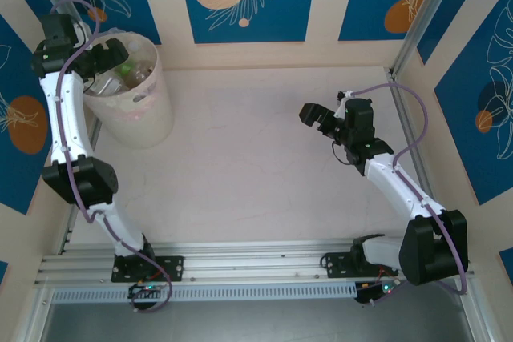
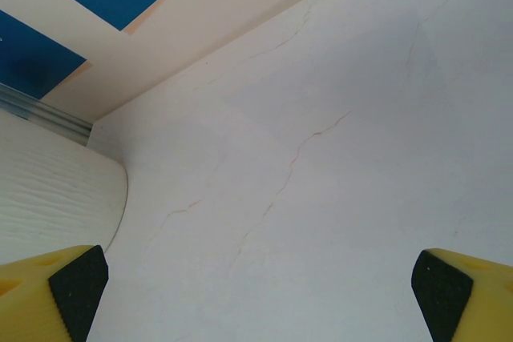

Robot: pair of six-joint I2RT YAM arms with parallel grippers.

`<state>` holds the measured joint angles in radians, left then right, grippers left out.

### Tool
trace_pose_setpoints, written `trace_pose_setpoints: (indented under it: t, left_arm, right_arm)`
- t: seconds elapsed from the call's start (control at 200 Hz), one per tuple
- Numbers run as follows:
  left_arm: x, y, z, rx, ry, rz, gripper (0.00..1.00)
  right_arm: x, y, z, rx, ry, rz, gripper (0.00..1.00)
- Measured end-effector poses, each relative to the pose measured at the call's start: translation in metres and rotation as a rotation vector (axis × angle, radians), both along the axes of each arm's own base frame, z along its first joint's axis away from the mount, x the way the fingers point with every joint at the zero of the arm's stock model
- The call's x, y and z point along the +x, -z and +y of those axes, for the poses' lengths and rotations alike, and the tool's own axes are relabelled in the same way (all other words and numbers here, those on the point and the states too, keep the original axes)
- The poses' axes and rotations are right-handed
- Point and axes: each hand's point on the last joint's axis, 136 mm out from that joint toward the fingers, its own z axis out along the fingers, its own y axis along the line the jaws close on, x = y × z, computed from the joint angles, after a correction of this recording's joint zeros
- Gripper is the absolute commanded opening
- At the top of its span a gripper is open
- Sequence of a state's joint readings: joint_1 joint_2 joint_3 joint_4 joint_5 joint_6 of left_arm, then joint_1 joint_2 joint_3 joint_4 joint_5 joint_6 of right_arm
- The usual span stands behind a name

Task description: Put the plastic bottles in the bin

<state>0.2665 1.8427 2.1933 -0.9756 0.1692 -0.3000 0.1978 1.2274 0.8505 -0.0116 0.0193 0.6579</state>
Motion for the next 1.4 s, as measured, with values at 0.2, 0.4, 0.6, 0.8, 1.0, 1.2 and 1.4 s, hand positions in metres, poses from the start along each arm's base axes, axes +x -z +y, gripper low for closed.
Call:
trace_pose_setpoints:
  t: [0.2, 0.4, 0.6, 0.8, 1.0, 1.2, 1.4]
  left_arm:
    - [-0.02, 0.006, -0.001, -0.032, -0.04, -0.011, 1.0]
    - [-0.023, 0.01, -0.003, -0.049, -0.044, -0.084, 1.0]
    - [-0.017, 0.013, 0.003, -0.048, -0.058, -0.126, 1.0]
    - [-0.021, 0.011, 0.002, -0.039, -0.059, -0.175, 1.0]
    - [-0.024, 0.007, -0.001, -0.041, -0.046, -0.198, 1.0]
    - [-0.031, -0.008, -0.017, -0.068, 0.032, -0.163, 1.0]
    - [-0.038, -0.043, -0.04, -0.087, 0.149, -0.243, 1.0]
  right_arm:
    - [0.0, 0.001, -0.002, 0.0, 0.005, 0.004, 1.0]
    - [0.002, 0.007, -0.003, -0.001, 0.006, 0.022, 1.0]
    - [0.001, 0.01, -0.003, 0.0, 0.002, 0.032, 1.0]
    - [-0.001, 0.006, -0.003, 0.001, 0.002, 0.026, 0.99]
    - [-0.002, 0.008, -0.004, -0.001, 0.004, 0.036, 1.0]
    - [-0.003, 0.008, -0.005, -0.005, 0.003, 0.037, 0.99]
    - [-0.004, 0.005, -0.005, -0.004, 0.004, 0.029, 1.0]
